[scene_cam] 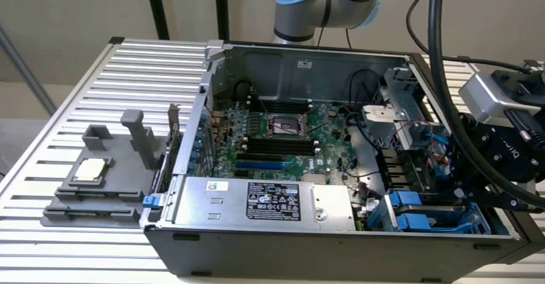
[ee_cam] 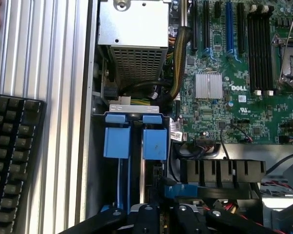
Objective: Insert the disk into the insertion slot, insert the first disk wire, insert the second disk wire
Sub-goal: 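Insert the first disk wire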
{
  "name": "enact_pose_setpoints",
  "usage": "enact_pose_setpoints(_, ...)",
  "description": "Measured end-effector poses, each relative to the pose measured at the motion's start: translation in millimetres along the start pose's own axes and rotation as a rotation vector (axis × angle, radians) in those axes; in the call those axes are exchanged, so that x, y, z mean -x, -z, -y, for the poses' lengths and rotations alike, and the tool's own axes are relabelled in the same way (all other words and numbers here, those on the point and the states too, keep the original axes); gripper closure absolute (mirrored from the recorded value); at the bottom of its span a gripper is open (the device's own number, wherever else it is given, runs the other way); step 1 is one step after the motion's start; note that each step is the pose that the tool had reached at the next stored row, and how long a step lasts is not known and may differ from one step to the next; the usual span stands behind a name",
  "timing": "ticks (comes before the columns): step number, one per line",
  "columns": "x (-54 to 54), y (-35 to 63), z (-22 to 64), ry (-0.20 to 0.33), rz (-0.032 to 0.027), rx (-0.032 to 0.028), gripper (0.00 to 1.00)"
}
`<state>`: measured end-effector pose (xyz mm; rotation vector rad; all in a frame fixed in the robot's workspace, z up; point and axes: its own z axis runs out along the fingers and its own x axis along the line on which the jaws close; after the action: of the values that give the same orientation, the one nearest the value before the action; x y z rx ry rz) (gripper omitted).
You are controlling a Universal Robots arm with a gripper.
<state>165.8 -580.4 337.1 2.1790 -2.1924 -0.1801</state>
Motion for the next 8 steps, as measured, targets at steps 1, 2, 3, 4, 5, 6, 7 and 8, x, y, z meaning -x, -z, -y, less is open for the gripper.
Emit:
enact_pose_setpoints(1,0.0,-0.5,0.0,0.000,-0.0003,0.0000,0.83)
enact_pose_setpoints(2,-0.1,-1.0,0.1,0.000,-0.0009,0.0000,0.83)
enact_pose_setpoints(3,-0.1,-1.4,0.1,0.000,-0.0015,0.0000,0.83)
enact_pose_setpoints(4,-0.1,-1.8,0.2,0.000,-0.0020,0.0000,0.83)
enact_pose_setpoints(5,-0.1,-2.0,0.2,0.000,-0.0025,0.0000,0.83)
enact_pose_setpoints(6,-0.1,-2.2,0.2,0.000,-0.0031,-0.0001,0.83)
enact_pose_setpoints(7,-0.1,-2.4,0.2,0.000,-0.0037,-0.0001,0.83)
enact_pose_setpoints(8,-0.1,-2.7,0.3,0.000,-0.0041,-0.0001,0.83)
